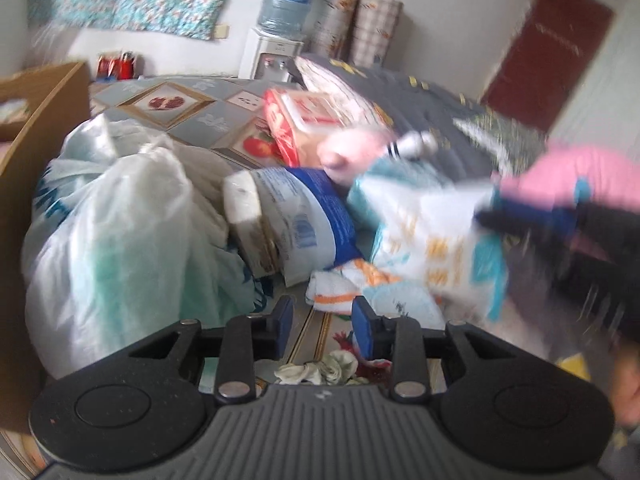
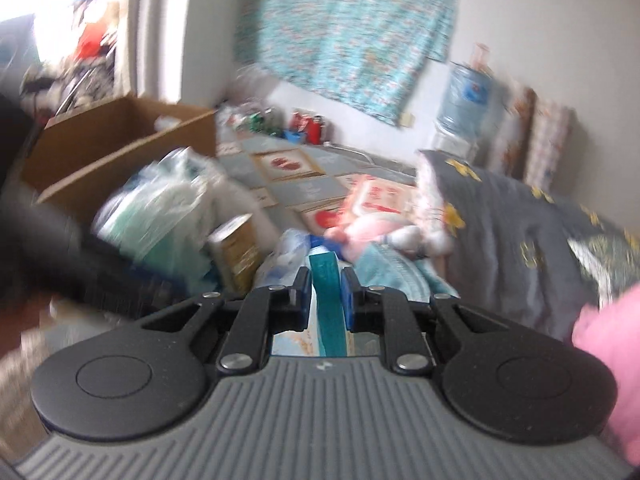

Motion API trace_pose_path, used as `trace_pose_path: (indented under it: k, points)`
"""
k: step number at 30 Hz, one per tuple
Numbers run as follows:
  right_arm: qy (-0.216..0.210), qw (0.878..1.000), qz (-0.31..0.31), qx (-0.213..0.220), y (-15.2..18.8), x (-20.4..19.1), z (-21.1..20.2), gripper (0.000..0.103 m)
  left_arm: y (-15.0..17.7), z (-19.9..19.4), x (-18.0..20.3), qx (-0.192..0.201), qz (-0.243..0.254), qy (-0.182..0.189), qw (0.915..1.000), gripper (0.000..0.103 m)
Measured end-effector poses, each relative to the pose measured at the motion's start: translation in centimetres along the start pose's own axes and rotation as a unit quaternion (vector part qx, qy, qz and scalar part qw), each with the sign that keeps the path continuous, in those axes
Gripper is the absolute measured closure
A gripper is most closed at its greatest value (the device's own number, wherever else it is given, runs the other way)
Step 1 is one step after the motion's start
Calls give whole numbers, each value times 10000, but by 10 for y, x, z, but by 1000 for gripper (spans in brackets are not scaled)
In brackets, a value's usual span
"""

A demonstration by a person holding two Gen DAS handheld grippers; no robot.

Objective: Organize soft objects

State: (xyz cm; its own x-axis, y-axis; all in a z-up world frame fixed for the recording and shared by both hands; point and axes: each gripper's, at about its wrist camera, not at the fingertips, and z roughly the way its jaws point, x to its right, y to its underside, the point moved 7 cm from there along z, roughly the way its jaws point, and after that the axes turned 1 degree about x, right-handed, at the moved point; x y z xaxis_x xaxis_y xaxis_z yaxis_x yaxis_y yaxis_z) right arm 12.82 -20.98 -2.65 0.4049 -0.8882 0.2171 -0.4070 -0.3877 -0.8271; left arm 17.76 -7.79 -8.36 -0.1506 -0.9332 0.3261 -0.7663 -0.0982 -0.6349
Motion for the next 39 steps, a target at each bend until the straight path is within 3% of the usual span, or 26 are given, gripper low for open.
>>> trace_pose_path:
  k: [3, 9, 18, 21, 24, 28, 34, 36, 39]
  points:
    - [-166, 9995, -265, 6, 3, -21, -2, 88, -9, -9, -5, 90, -279, 161, 9994, 57]
    - [-437, 9969, -651, 2, 10, -58, -3, 86, -21, -12, -9, 44, -922, 733, 9930, 53]
    - [-762, 9954, -581, -8, 21, -76, 7, 83, -25, 16, 9, -393, -1092, 1160, 9864, 52]
    - [-889, 9947, -505, 54, 23, -78, 7, 82, -25, 28, 11, -523, -1068, 1082, 9870, 58]
    - [-977, 9945, -361, 138, 23, -73, 2, 82, -23, 38, 9, -675, -1035, 961, 9877, 83]
    - [-1313, 9908, 310, 105, 26, -45, -8, 77, -21, 41, 8, -696, -983, 1068, 9870, 83]
    - [-1805, 9608, 2104, -52, 38, 26, -12, 69, -23, 40, 9, -636, -702, 976, 9907, 86]
    - [-1759, 9484, 2637, -57, 40, 49, -7, 57, -23, 39, 9, -624, -635, 969, 9913, 86]
    - [-1952, 9200, 3397, -117, 41, 71, 9, 48, -22, 39, 9, -617, -509, 901, 9927, 86]
